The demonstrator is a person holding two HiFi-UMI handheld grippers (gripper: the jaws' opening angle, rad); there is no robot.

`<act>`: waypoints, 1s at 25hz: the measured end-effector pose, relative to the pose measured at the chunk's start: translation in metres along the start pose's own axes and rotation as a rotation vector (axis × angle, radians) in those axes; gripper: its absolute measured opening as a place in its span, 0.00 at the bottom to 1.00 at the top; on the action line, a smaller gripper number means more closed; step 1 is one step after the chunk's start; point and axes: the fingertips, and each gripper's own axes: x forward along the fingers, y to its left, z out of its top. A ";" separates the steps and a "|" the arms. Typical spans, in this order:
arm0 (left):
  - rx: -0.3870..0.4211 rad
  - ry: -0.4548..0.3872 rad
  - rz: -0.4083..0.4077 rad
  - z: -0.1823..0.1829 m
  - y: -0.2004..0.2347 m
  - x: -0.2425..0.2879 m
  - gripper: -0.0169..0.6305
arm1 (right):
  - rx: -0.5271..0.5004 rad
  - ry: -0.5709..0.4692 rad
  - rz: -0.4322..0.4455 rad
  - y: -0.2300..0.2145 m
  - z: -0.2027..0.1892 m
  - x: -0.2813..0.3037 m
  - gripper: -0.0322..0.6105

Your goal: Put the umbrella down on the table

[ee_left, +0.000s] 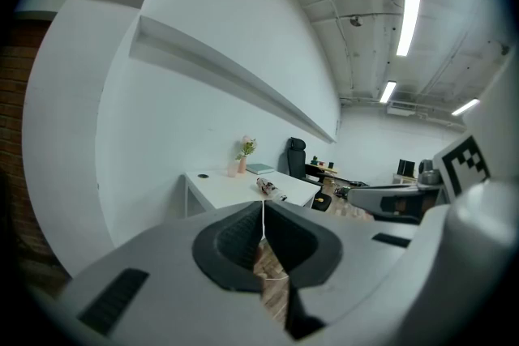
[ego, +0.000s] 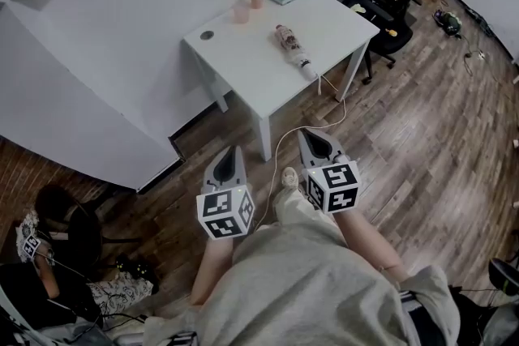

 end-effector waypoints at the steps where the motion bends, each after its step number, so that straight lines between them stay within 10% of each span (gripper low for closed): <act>1: -0.001 -0.001 -0.001 0.000 -0.001 -0.002 0.04 | 0.001 0.000 0.001 0.001 -0.001 -0.002 0.05; 25: 0.001 0.001 -0.011 -0.001 -0.004 -0.006 0.04 | 0.055 -0.019 0.021 0.005 0.002 -0.007 0.05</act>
